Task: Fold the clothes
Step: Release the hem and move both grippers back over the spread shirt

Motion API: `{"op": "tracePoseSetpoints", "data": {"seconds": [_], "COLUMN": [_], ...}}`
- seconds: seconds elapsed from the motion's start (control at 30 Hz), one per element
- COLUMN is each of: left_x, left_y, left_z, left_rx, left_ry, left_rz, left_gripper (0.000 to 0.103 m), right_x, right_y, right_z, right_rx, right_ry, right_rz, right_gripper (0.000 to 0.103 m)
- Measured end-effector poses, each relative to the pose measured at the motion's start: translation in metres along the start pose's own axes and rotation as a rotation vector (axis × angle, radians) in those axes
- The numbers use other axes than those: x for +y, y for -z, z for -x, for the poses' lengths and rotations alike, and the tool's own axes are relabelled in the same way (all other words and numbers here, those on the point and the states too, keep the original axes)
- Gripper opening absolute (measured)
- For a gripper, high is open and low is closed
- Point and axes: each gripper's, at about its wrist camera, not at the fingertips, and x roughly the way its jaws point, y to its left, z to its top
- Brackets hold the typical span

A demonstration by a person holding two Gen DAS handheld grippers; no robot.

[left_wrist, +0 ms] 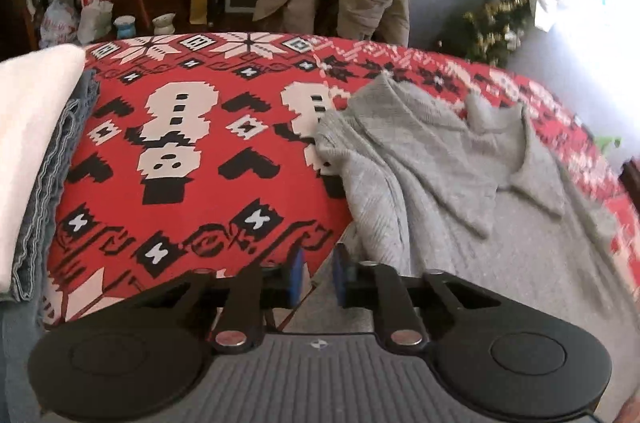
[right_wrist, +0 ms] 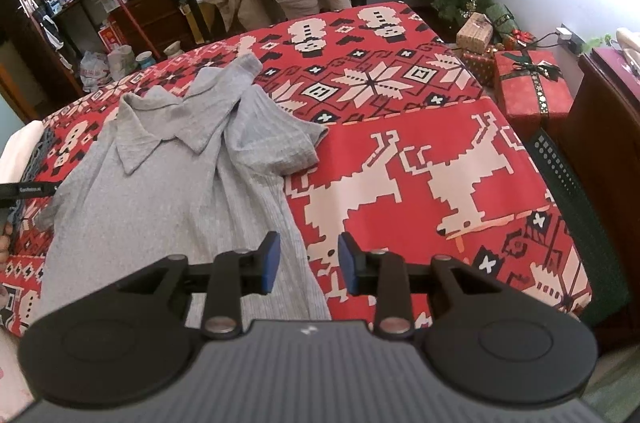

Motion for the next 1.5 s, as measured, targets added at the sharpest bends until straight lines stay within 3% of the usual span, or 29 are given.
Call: {"op": "tracePoseSetpoints", "data": {"seconds": [0.17,0.6,0.83,0.93,1.07,1.27,1.5], "left_x": [0.004,-0.029,-0.019,-0.016,-0.019,0.009,0.035], "left_y": [0.0,0.012,0.001,-0.004,-0.003,-0.011,-0.01], "left_z": [0.001,-0.002,-0.009,-0.012,0.001,0.034,0.029], "left_rx": [0.014,0.002,0.047,0.07,0.034,-0.078,-0.056], "left_ry": [0.029,-0.053,0.028,0.063,-0.01,-0.119,-0.228], "left_rz": [-0.014,-0.272,-0.198,-0.17,-0.196,-0.11,-0.085], "left_gripper": [0.012,0.011,0.011,0.006,0.004,0.004,0.004], "right_x": [0.002,0.003,0.003,0.003,0.002,-0.006,-0.003], "right_y": [0.002,0.006,0.006,0.006,0.008,0.01,0.005], "right_z": [-0.003,-0.005,-0.007,-0.006,-0.003,-0.002,-0.006], "right_rx": [0.014,0.033,0.04,0.038,0.032,0.036,0.023], "right_ry": [-0.011,-0.014,-0.015,-0.017,-0.015,0.001,-0.006], "right_rz": [0.006,0.008,0.003,0.002,-0.006,-0.03,-0.032], "right_gripper": [0.036,0.036,0.036,0.037,0.037,0.038,0.038]}}
